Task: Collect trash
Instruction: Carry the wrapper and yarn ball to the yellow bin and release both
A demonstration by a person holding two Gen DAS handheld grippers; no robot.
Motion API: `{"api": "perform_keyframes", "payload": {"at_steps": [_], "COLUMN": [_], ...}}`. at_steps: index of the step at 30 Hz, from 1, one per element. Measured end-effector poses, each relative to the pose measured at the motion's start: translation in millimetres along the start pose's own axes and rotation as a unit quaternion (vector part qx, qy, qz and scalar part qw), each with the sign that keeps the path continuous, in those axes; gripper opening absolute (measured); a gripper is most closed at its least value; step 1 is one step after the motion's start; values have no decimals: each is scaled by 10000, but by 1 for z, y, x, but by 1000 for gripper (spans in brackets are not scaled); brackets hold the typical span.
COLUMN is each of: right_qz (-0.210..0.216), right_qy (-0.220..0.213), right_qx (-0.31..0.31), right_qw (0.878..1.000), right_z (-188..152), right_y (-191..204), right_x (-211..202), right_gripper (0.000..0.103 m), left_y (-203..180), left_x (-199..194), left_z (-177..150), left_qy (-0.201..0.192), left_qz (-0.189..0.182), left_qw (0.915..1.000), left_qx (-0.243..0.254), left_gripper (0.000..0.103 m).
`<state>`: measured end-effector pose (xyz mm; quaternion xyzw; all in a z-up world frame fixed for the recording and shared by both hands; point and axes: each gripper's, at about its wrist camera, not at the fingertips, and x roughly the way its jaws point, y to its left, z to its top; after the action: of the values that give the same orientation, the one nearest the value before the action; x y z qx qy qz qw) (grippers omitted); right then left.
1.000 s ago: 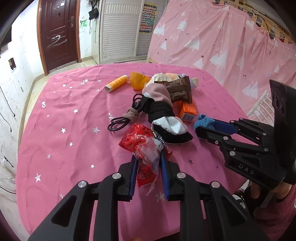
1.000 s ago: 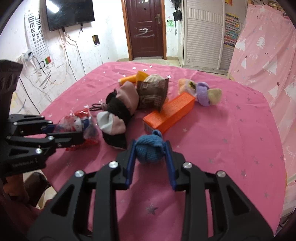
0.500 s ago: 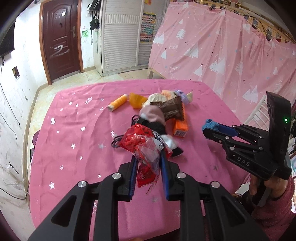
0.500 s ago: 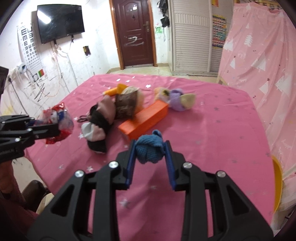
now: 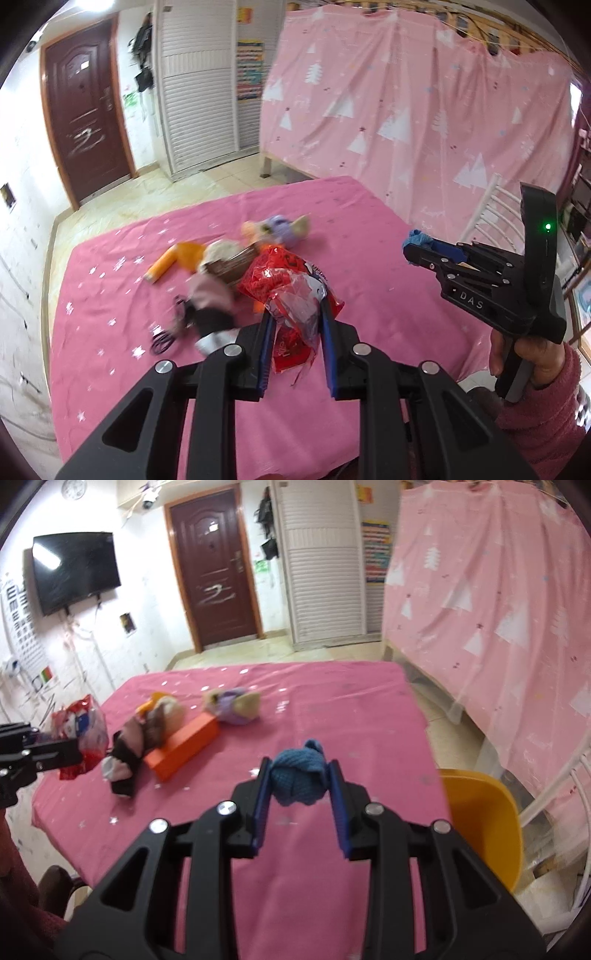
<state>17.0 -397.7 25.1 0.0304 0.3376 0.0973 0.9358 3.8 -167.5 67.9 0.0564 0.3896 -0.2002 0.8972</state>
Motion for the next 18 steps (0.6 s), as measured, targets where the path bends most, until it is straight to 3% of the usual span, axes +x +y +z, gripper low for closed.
{"api": "perform_keyframes", "payload": {"at_steps": [9, 18], "right_qz": [-392, -833], "right_qy": [-162, -121], "right_qx": [395, 959], "right_qw": [9983, 9918], "right_z": [-3, -17], "right_y": [-58, -132], "right_x": [-16, -21], "right_gripper": [29, 29], "left_y": [-59, -126], "left_x": [19, 60], "left_z": [30, 74], "left_qy": [18, 269], "left_qz": [-310, -917], "left_qw": [9989, 9943], "left_qx": [347, 462], "left_gripper": [17, 17]}}
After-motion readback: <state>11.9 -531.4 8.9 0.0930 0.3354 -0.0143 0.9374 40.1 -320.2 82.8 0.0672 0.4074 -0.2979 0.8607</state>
